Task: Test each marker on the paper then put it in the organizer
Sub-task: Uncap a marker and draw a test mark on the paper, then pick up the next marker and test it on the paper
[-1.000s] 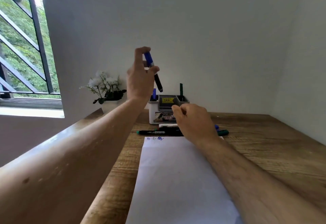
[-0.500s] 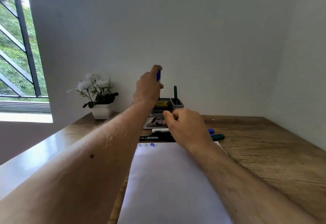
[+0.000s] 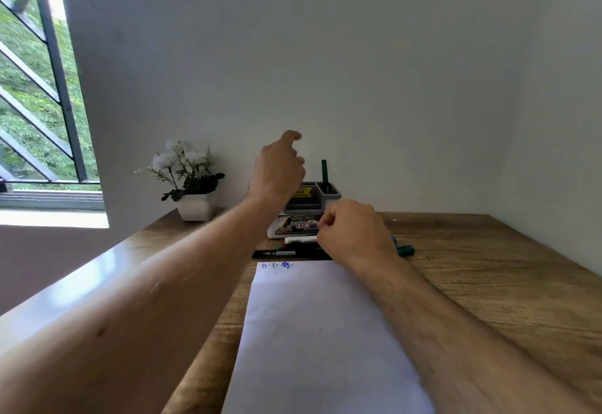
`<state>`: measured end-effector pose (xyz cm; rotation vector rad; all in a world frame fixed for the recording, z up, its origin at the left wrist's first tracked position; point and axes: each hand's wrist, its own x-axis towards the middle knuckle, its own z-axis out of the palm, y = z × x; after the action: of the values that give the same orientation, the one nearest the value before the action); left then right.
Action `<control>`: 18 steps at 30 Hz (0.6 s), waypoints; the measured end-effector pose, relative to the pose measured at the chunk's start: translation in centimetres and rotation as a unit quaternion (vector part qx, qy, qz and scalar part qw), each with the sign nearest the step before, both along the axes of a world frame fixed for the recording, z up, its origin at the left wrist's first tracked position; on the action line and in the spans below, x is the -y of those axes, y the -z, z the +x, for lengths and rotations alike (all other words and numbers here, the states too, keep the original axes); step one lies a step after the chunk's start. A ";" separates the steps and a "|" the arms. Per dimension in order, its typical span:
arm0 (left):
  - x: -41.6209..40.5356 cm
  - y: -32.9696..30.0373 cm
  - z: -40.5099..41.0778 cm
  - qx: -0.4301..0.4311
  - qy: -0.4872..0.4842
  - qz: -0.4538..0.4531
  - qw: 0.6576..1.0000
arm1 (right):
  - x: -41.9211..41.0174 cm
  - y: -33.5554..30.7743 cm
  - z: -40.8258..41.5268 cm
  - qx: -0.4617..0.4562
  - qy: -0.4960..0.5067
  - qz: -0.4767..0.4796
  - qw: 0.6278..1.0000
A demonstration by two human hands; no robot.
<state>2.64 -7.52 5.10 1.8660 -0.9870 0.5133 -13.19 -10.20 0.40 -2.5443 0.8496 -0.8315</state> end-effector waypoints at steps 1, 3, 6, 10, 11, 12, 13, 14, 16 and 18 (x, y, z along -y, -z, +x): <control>-0.7 0.5 -1.0 0.005 0.018 -0.022 1.000 | -0.2 -0.2 -0.3 -0.016 -0.005 0.004 1.000; -2.1 1.6 -3.0 0.025 0.040 -0.032 0.998 | -0.5 -0.5 -0.9 -0.040 -0.019 0.009 0.999; -4.1 2.7 -5.1 0.015 0.061 0.015 0.998 | -0.6 -0.8 -1.5 -0.042 -0.023 -0.003 0.999; -6.3 4.3 -5.3 0.000 0.047 0.136 0.990 | -0.3 -0.8 -2.1 -0.051 -0.023 -0.018 0.998; -6.6 4.8 -5.1 0.014 0.035 0.169 0.985 | -0.3 -0.7 -2.2 -0.057 -0.027 -0.023 0.998; -6.9 5.2 -4.8 0.031 0.021 0.201 0.979 | -0.3 -0.6 -2.2 -0.064 -0.028 -0.025 0.997; -7.1 5.5 -4.6 0.043 0.010 0.225 0.973 | -0.3 -0.4 -2.2 -0.070 -0.028 -0.027 0.997; -7.2 5.6 -4.3 0.046 0.004 0.238 0.970 | -0.2 -0.3 -2.1 -0.074 -0.027 -0.029 0.996; -7.2 5.5 -3.9 0.047 0.006 0.251 0.967 | -0.2 -0.1 -1.9 -0.081 -0.026 -0.033 0.996; -7.2 5.4 -3.6 0.060 0.021 0.261 0.963 | -0.1 0.1 -1.7 -0.083 -0.026 -0.034 0.996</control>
<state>-0.92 -0.35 -0.26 2.2903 -1.3370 0.3633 -14.90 -10.08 0.34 -2.7142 0.8125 -0.6499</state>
